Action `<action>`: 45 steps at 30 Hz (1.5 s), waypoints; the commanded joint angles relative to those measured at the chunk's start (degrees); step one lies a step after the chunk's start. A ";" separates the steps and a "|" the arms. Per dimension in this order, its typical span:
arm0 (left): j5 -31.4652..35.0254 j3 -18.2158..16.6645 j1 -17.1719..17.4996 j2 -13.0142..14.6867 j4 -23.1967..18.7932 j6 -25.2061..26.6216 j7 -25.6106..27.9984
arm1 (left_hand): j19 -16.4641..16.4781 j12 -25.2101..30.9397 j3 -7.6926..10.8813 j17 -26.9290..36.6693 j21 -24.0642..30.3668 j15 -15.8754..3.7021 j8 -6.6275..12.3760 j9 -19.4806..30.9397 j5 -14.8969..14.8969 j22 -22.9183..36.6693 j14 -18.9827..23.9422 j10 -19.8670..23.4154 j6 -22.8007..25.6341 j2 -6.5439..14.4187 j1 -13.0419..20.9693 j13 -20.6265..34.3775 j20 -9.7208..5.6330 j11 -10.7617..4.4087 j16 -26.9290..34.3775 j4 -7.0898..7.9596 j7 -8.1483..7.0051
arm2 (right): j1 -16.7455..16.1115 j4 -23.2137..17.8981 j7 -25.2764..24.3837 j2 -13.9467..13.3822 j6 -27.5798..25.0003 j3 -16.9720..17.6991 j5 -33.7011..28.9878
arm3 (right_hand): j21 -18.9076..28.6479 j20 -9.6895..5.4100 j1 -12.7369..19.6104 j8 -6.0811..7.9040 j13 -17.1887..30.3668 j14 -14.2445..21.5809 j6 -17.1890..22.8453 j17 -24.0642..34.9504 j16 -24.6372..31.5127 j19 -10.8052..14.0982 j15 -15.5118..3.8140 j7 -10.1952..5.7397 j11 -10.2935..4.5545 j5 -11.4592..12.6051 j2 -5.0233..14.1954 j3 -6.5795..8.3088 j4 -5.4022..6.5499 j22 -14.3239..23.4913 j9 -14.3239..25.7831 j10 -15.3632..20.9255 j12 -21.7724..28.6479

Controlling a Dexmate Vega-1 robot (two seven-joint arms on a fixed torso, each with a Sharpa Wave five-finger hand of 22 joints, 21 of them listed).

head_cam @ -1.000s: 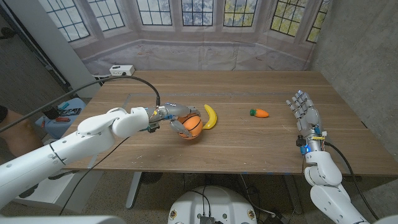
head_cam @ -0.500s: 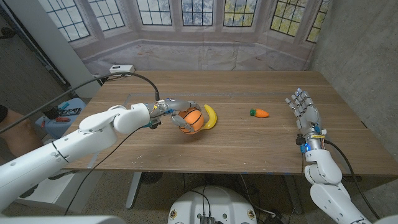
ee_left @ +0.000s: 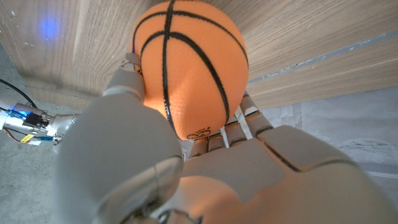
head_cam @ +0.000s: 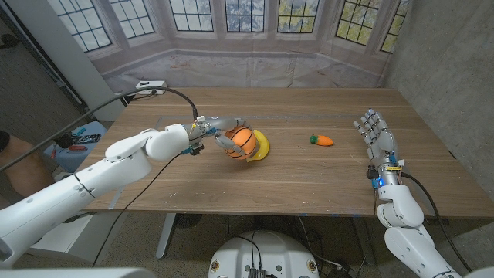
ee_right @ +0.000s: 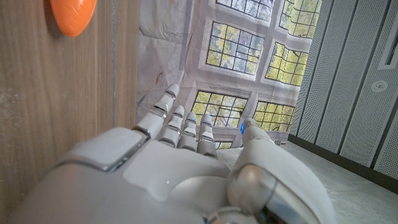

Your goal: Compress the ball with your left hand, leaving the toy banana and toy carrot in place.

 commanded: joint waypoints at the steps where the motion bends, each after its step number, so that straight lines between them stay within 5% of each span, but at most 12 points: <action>1: -4.42 1.00 -1.70 -3.66 1.75 2.19 2.32 | 0.53 0.67 -0.13 0.35 0.48 -0.65 0.68 0.17 0.31 0.19 1.34 0.97 1.03 2.17 2.12 0.44 -0.02 -0.03 0.70 -0.16 -0.08 | -0.60 -0.79 -1.13 -0.22 -0.20 0.22 -1.15 | 0.22 -0.02 -0.53 0.42 0.19 0.28 0.21 0.27 0.24 0.43 -0.18 0.01 -0.02 -0.04 -0.06 0.05 -0.38 0.31 0.12 -0.08 0.33; 45: -21.98 1.85 -4.09 -11.76 9.65 -0.44 8.25 | 0.68 1.79 -0.56 0.23 0.95 -0.86 2.03 0.98 0.90 0.35 3.14 2.77 3.19 2.44 2.15 2.19 0.26 -0.16 0.94 0.28 -0.42 | -1.39 -4.97 -6.07 -4.74 -6.27 0.16 -9.72 | 0.17 0.13 -0.66 0.44 0.19 0.08 0.38 0.27 0.20 0.36 -0.17 0.03 0.08 -0.04 -0.10 0.22 -0.61 0.32 0.13 -0.11 0.33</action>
